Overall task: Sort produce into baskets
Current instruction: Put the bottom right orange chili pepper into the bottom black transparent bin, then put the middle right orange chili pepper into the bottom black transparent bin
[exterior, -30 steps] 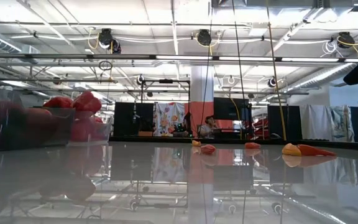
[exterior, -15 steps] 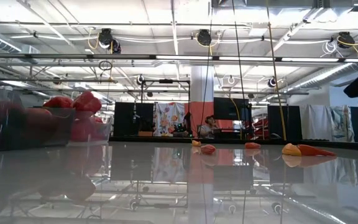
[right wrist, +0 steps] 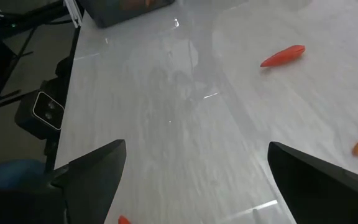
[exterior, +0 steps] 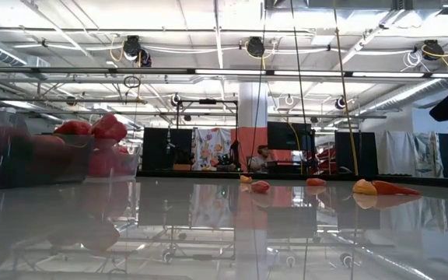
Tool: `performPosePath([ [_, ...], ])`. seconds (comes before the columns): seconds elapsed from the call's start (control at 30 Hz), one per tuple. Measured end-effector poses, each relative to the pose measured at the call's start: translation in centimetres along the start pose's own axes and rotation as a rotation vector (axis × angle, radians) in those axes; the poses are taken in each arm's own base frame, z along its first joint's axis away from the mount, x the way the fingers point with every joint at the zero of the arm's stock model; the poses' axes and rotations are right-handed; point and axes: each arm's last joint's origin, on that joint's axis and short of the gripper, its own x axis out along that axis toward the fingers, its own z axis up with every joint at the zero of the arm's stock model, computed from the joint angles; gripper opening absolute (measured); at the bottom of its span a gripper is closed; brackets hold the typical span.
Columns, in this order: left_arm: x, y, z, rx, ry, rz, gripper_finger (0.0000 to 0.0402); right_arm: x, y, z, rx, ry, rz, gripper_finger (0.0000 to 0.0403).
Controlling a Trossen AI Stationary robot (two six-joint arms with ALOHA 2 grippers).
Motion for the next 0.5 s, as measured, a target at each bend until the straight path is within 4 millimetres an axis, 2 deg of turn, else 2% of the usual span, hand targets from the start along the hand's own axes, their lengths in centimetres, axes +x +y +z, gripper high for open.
performPosePath([
  [0.13,0.0,0.2,0.7,-0.017,-0.044,0.009,0.0120,0.0,0.0,0.0,-0.014,0.000,0.000,0.0384],
  [0.23,0.0,0.2,1.9,-0.001,-0.182,0.017,0.0135,0.0,0.0,0.0,-0.028,0.001,0.001,0.0384],
  [0.37,-0.4,-0.8,4.4,0.147,-0.454,-0.023,0.0138,-0.1,0.0,0.1,-0.047,0.008,0.009,0.0384],
  [0.5,-0.6,-1.6,8.0,0.318,-0.683,0.003,0.0139,-0.5,0.2,0.6,-0.045,-0.004,0.029,0.0384],
])
